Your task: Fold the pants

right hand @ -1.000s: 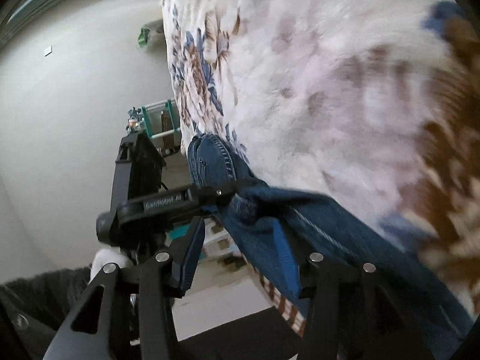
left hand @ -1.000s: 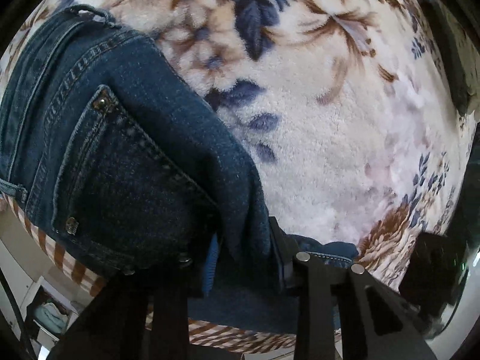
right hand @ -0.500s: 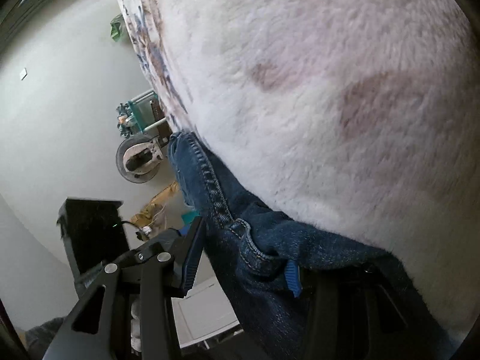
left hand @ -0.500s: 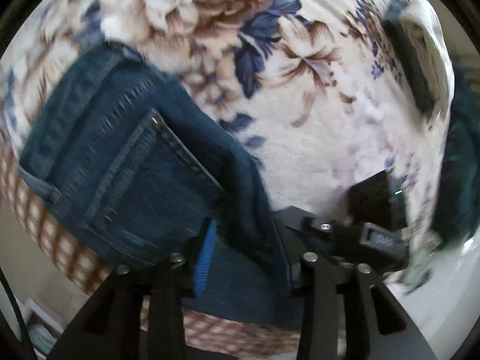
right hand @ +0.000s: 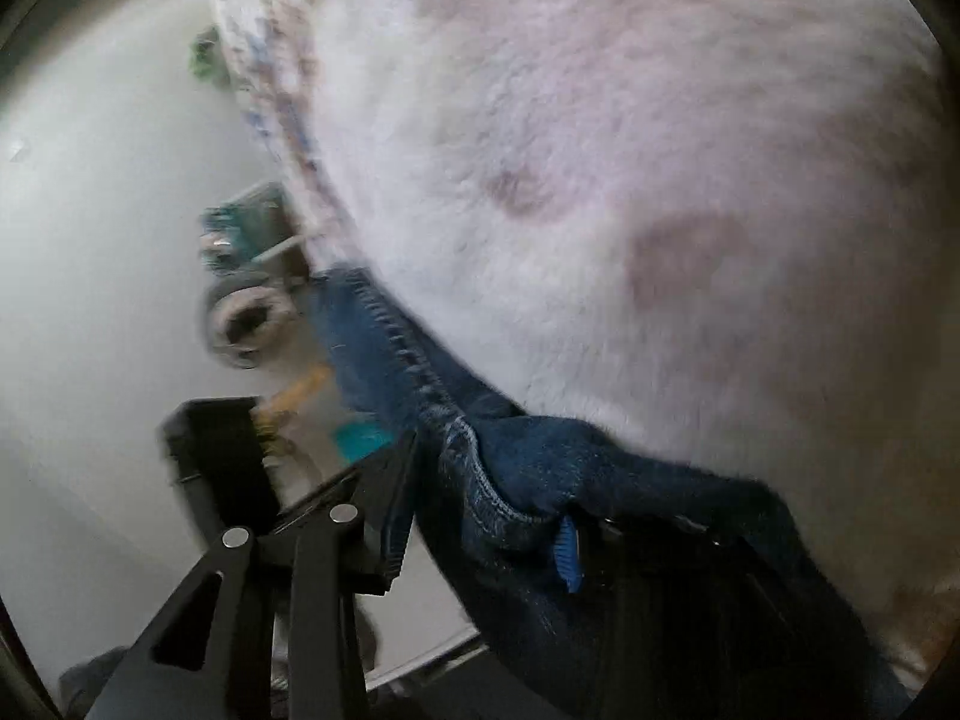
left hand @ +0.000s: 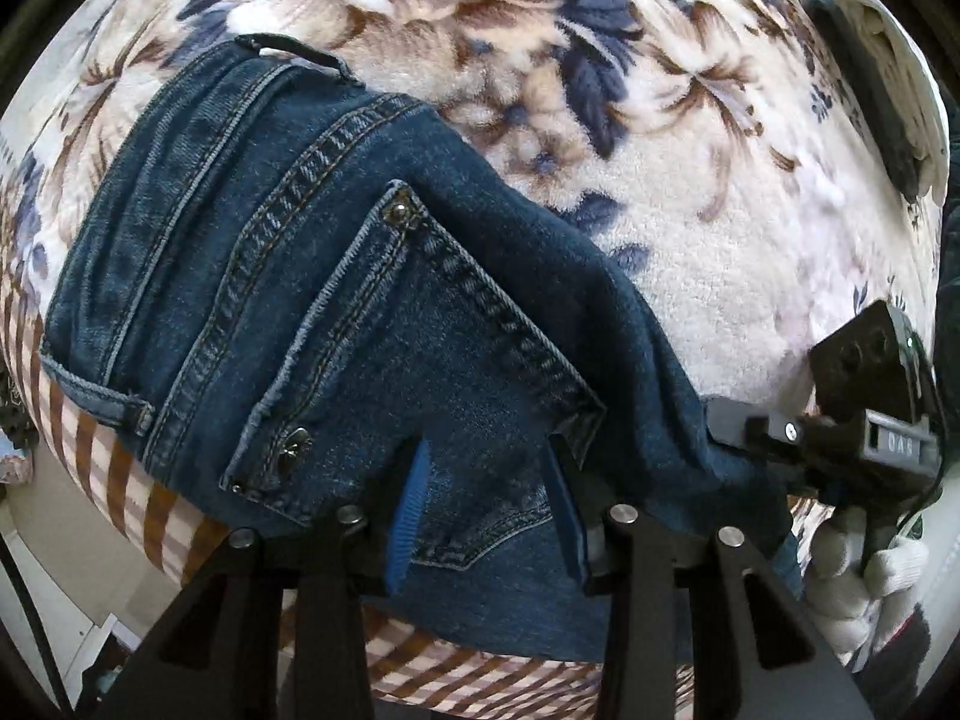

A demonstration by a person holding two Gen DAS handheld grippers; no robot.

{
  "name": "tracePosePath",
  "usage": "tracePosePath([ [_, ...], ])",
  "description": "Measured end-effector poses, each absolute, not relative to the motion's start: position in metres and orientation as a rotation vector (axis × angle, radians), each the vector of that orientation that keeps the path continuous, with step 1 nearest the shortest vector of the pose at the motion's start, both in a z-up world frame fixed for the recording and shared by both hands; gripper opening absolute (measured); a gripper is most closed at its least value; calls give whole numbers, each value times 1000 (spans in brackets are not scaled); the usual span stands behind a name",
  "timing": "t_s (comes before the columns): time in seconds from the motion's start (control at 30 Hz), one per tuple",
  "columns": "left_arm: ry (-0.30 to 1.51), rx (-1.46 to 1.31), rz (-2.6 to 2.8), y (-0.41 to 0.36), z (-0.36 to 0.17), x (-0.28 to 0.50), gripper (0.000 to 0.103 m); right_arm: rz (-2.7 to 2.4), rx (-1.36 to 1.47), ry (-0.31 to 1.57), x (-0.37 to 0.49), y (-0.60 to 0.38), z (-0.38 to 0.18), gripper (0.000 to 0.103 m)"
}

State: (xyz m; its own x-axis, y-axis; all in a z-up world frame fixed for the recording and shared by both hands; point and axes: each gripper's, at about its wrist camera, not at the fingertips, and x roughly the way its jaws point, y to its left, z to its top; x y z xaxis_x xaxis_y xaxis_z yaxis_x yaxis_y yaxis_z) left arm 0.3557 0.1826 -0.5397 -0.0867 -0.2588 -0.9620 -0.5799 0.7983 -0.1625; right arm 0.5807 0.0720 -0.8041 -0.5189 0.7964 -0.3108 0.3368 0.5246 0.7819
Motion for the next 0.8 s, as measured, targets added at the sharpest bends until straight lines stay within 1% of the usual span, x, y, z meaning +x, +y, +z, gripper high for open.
tracePosePath([
  [0.03, 1676, -662, 294, 189, -535, 348, 36, 828, 925, 2081, 588, 68, -802, 22],
  [0.07, 1670, -664, 280, 194, -538, 342, 36, 785, 947, 2045, 596, 59, -799, 16],
  [0.13, 1668, -658, 261, 194, -543, 345, 36, 729, 1034, 2004, 608, 38, -793, 15],
  [0.23, 1670, -665, 256, 198, -548, 344, 36, 736, 981, 1991, 610, 30, -784, 15],
  [0.33, 1670, -684, 252, 203, -551, 345, 36, 769, 1012, 2012, 607, 32, -781, 18],
  [0.37, 1672, -678, 245, 204, -552, 345, 36, 771, 1011, 2024, 608, 35, -783, 22],
  [0.4, 1673, -672, 240, 204, -553, 345, 36, 787, 991, 2045, 607, 42, -785, 33],
  [0.47, 1676, -659, 229, 205, -555, 345, 36, 831, 932, 2122, 602, 65, -796, 45],
  [0.57, 1681, -658, 216, 206, -557, 344, 37, 887, 822, 2191, 589, 82, -810, 45],
  [0.6, 1681, -657, 212, 206, -557, 344, 37, 901, 780, 2198, 591, 88, -809, 39],
  [0.63, 1678, -657, 208, 207, -558, 344, 36, 891, 749, 2205, 594, 91, -807, 31],
  [0.67, 1675, -659, 204, 207, -558, 344, 36, 878, 761, 2192, 600, 87, -803, 19],
  [0.7, 1670, -665, 194, 207, -558, 343, 36, 861, 776, 2167, 606, 81, -799, 12],
  [0.8, 1656, -703, 176, 211, -560, 339, 36, 780, 913, 2081, 622, 44, -789, 12],
])
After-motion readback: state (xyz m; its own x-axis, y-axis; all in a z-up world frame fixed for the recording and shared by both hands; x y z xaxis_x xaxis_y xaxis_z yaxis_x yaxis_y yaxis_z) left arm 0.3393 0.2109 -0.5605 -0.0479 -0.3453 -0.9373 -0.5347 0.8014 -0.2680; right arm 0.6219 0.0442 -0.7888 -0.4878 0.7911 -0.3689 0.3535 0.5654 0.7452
